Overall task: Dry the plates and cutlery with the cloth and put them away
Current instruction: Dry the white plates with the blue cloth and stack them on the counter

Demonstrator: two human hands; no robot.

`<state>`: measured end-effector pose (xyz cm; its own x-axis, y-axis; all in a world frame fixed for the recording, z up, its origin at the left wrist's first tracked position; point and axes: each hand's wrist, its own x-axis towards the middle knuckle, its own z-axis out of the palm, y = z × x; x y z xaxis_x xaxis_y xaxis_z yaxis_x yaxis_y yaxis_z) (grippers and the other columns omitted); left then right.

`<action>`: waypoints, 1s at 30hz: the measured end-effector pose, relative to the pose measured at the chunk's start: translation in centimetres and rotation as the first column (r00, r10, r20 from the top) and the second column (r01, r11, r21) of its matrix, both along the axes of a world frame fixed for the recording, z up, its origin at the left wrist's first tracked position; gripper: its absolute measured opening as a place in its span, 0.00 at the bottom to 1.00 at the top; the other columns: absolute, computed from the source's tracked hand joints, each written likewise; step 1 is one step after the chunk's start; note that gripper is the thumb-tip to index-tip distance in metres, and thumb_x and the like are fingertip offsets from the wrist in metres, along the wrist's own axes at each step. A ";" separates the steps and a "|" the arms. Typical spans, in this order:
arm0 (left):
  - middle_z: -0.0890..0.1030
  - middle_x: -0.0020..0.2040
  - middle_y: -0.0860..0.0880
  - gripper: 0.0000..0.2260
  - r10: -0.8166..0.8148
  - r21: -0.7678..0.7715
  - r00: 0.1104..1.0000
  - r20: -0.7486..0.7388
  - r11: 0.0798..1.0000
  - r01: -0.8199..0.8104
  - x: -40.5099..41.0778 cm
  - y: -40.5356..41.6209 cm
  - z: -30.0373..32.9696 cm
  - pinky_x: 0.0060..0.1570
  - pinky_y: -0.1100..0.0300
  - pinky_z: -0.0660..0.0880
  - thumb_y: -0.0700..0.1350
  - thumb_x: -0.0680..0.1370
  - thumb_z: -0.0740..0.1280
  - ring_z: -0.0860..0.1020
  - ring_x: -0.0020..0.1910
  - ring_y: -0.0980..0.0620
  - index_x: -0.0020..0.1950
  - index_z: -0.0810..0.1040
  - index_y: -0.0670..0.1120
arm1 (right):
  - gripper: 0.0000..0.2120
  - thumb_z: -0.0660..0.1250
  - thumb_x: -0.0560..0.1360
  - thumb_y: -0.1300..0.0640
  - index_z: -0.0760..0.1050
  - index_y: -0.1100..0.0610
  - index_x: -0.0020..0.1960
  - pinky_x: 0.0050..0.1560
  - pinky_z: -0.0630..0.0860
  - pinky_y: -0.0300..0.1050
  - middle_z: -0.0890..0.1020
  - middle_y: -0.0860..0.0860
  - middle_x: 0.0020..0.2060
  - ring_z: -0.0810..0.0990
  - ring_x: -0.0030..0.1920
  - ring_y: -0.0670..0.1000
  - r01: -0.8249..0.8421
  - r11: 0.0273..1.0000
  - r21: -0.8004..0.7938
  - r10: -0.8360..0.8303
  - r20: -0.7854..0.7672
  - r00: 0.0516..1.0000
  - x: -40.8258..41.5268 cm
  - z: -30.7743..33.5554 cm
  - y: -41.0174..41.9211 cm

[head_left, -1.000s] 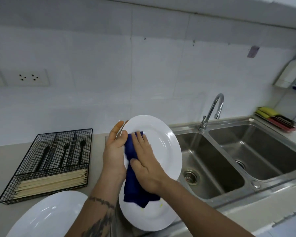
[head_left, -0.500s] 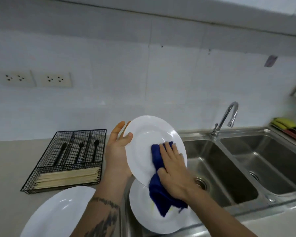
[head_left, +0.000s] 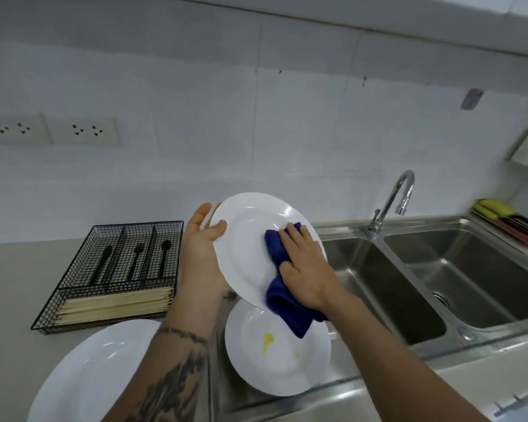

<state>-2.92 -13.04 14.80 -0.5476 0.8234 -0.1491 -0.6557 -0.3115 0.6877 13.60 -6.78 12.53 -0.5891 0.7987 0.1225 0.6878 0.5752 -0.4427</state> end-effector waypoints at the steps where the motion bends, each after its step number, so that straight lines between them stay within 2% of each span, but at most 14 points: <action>1: 0.79 0.58 0.46 0.18 0.019 -0.027 1.000 -0.011 0.999 -0.019 -0.7 0.1 0.2 0.53 0.45 0.78 0.33 0.78 0.64 0.80 0.51 0.42 0.58 0.75 0.54 | 0.29 0.53 0.78 0.58 0.51 0.55 0.78 0.76 0.41 0.48 0.49 0.49 0.78 0.42 0.77 0.49 -0.023 1.000 -0.003 0.023 0.003 1.000 0.4 0.1 -0.5; 4: 0.76 0.63 0.44 0.19 0.097 -0.131 0.995 -0.010 0.986 -0.098 -2.5 0.9 0.5 0.59 0.38 0.75 0.34 0.77 0.65 0.79 0.57 0.39 0.61 0.75 0.55 | 0.25 0.55 0.79 0.53 0.60 0.52 0.75 0.71 0.44 0.36 0.61 0.45 0.75 0.53 0.74 0.44 -0.091 0.996 0.002 0.090 -0.131 0.987 1.2 0.6 -2.9; 6: 0.74 0.67 0.46 0.23 0.146 -0.182 0.989 0.004 0.973 -0.143 -3.4 1.3 0.6 0.57 0.40 0.77 0.35 0.78 0.64 0.78 0.58 0.41 0.69 0.72 0.54 | 0.27 0.57 0.76 0.47 0.61 0.48 0.74 0.72 0.53 0.39 0.65 0.41 0.71 0.59 0.71 0.42 -0.133 0.990 0.041 0.139 -0.278 0.950 1.2 0.8 -4.4; 8: 0.72 0.66 0.48 0.25 0.199 -0.224 0.980 0.027 0.956 -0.188 -3.7 1.5 0.8 0.47 0.49 0.79 0.34 0.80 0.62 0.77 0.56 0.44 0.75 0.68 0.51 | 0.29 0.64 0.74 0.50 0.60 0.48 0.74 0.70 0.58 0.39 0.66 0.39 0.69 0.62 0.70 0.43 -0.185 0.975 0.126 0.217 -0.336 0.917 1.2 0.5 -5.0; 10: 0.72 0.68 0.47 0.25 0.212 -0.265 0.977 0.004 0.942 -0.204 -3.6 1.7 0.7 0.43 0.51 0.77 0.34 0.81 0.60 0.76 0.56 0.44 0.77 0.65 0.50 | 0.31 0.67 0.73 0.56 0.61 0.48 0.73 0.69 0.59 0.37 0.65 0.38 0.67 0.63 0.69 0.43 -0.192 0.961 0.201 0.252 -0.336 0.907 1.1 0.1 -4.8; 12: 0.72 0.69 0.47 0.25 0.192 -0.279 0.981 -0.016 0.942 -0.189 -2.9 1.6 0.5 0.39 0.52 0.77 0.34 0.81 0.59 0.77 0.56 0.44 0.76 0.66 0.51 | 0.26 0.66 0.71 0.61 0.67 0.48 0.67 0.64 0.65 0.39 0.70 0.39 0.62 0.68 0.62 0.45 -0.167 0.945 0.280 0.258 -0.329 0.908 1.2 -0.1 -3.9; 14: 0.74 0.64 0.48 0.22 0.180 -0.236 0.983 -0.022 0.955 -0.180 -2.1 1.2 -0.1 0.34 0.54 0.78 0.35 0.80 0.61 0.78 0.55 0.44 0.72 0.69 0.54 | 0.22 0.64 0.69 0.65 0.71 0.49 0.60 0.57 0.68 0.40 0.74 0.41 0.55 0.72 0.56 0.46 -0.152 0.937 0.315 0.258 -0.329 0.909 1.7 0.1 -3.0; 15: 0.76 0.63 0.47 0.20 0.175 -0.217 0.983 -0.057 0.959 -0.184 -1.8 0.7 -0.6 0.37 0.54 0.79 0.37 0.80 0.63 0.78 0.55 0.45 0.69 0.70 0.54 | 0.21 0.63 0.68 0.66 0.72 0.49 0.58 0.55 0.69 0.40 0.75 0.42 0.52 0.73 0.54 0.45 -0.142 0.938 0.316 0.254 -0.347 0.903 2.0 0.4 -2.7; 17: 0.77 0.64 0.46 0.17 0.164 -0.190 0.954 -0.252 0.958 -0.215 -1.8 -0.2 -2.0 0.51 0.51 0.77 0.42 0.80 0.64 0.78 0.59 0.46 0.68 0.71 0.54 | 0.19 0.62 0.68 0.66 0.73 0.50 0.55 0.51 0.70 0.39 0.76 0.42 0.49 0.75 0.50 0.45 -0.113 0.947 0.302 0.238 -0.418 0.877 2.7 1.7 -2.2; 19: 0.76 0.65 0.47 0.16 0.150 -0.125 0.841 -0.520 0.960 -0.249 -2.3 -1.2 -3.1 0.63 0.52 0.72 0.46 0.81 0.63 0.75 0.64 0.49 0.69 0.71 0.54 | 0.20 0.64 0.69 0.70 0.73 0.49 0.55 0.49 0.70 0.34 0.78 0.42 0.47 0.77 0.48 0.44 -0.086 0.964 0.251 0.202 -0.485 0.851 3.3 3.2 -1.7; 20: 0.77 0.65 0.48 0.16 0.137 -0.066 0.769 -0.625 0.972 -0.227 -2.6 -1.6 -3.3 0.66 0.54 0.70 0.47 0.81 0.62 0.75 0.65 0.52 0.70 0.70 0.54 | 0.21 0.65 0.70 0.71 0.74 0.49 0.54 0.48 0.70 0.33 0.79 0.42 0.46 0.77 0.48 0.44 -0.081 0.975 0.205 0.177 -0.509 0.842 3.6 3.9 -1.5; 23: 0.82 0.60 0.50 0.17 0.095 0.067 0.627 -0.773 0.995 -0.068 -3.0 -2.4 -2.2 0.62 0.64 0.71 0.42 0.82 0.60 0.78 0.60 0.57 0.71 0.69 0.49 | 0.21 0.66 0.71 0.72 0.75 0.49 0.54 0.49 0.73 0.35 0.81 0.43 0.45 0.79 0.49 0.46 -0.122 0.991 0.053 0.129 -0.593 0.795 4.3 5.8 -0.5; 26: 0.84 0.53 0.51 0.21 0.099 0.128 0.595 -0.798 0.992 0.007 -2.8 -2.3 -0.4 0.54 0.69 0.73 0.32 0.82 0.58 0.80 0.53 0.59 0.71 0.70 0.49 | 0.20 0.66 0.72 0.74 0.75 0.51 0.54 0.46 0.75 0.36 0.82 0.45 0.44 0.80 0.46 0.47 -0.146 0.989 0.004 0.109 -0.687 0.718 4.7 7.3 0.4; 30: 0.84 0.47 0.52 0.21 0.167 0.188 0.554 -0.815 0.982 -0.018 -1.4 -2.1 1.4 0.50 0.69 0.74 0.35 0.82 0.59 0.80 0.48 0.58 0.69 0.72 0.55 | 0.19 0.66 0.73 0.72 0.76 0.53 0.57 0.45 0.77 0.41 0.83 0.49 0.46 0.81 0.46 0.51 -0.112 0.992 -0.060 0.023 -0.782 0.623 5.2 7.0 1.7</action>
